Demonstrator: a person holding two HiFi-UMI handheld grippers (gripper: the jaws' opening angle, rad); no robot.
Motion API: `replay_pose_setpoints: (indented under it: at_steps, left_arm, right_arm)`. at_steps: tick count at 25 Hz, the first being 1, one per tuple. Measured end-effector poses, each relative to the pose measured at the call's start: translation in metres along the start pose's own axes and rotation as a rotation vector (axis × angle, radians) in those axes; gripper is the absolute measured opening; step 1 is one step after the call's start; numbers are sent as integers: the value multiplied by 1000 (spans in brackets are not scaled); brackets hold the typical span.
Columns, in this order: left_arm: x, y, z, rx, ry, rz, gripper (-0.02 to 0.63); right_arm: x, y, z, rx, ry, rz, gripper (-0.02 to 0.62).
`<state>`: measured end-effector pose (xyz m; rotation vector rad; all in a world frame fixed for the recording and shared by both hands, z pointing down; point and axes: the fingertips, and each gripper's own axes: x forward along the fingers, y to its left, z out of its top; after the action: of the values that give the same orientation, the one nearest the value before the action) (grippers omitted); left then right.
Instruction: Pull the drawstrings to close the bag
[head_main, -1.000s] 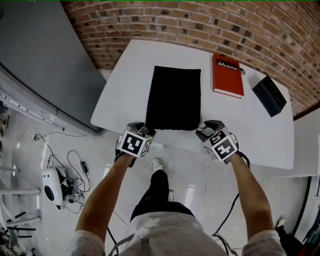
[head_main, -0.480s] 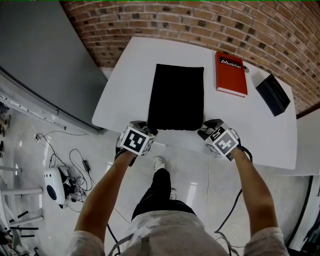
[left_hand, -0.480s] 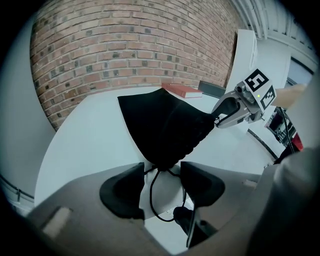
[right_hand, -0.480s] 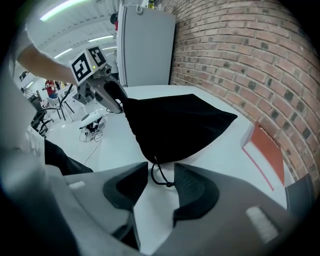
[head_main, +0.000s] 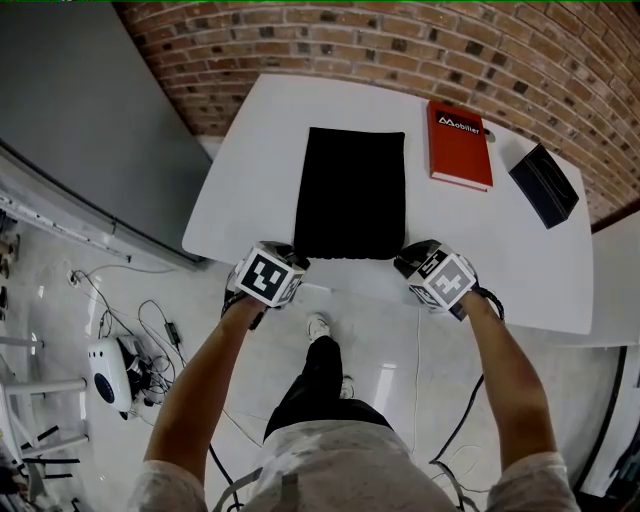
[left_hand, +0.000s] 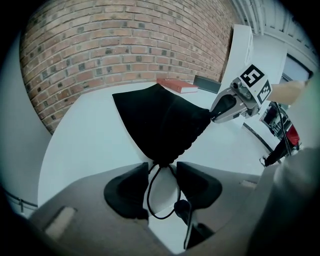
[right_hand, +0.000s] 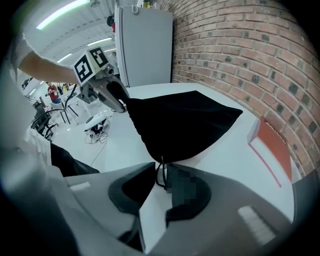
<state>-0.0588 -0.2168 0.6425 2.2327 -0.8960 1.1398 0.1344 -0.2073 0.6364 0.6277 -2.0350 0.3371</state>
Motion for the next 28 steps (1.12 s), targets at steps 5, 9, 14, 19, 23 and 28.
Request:
replay_pose_setpoints:
  at_steps: [5,9,14,19,23,28]
  left_arm:
    - [-2,2,-2,9,14,-10,161]
    - [-2,1,-3,17,24,-14,143]
    - [-2,1,-4,23,35,-21,101]
    - [-2,-3,-5,37,46,-31,43]
    - [0,-4,-4,30,49,-39,15]
    - [-2,-4,-5,55,44,-22,11]
  right_arm:
    - [1,4,1,5,8,12,42]
    - [1,4,1,22,7,12,34]
    - [2,5,2,39,10,13,21]
    - [2,6,2,50,10,15,17]
    - [2,4,2,59,7,11,14]
    - [2,4,2,72,3,-1,9]
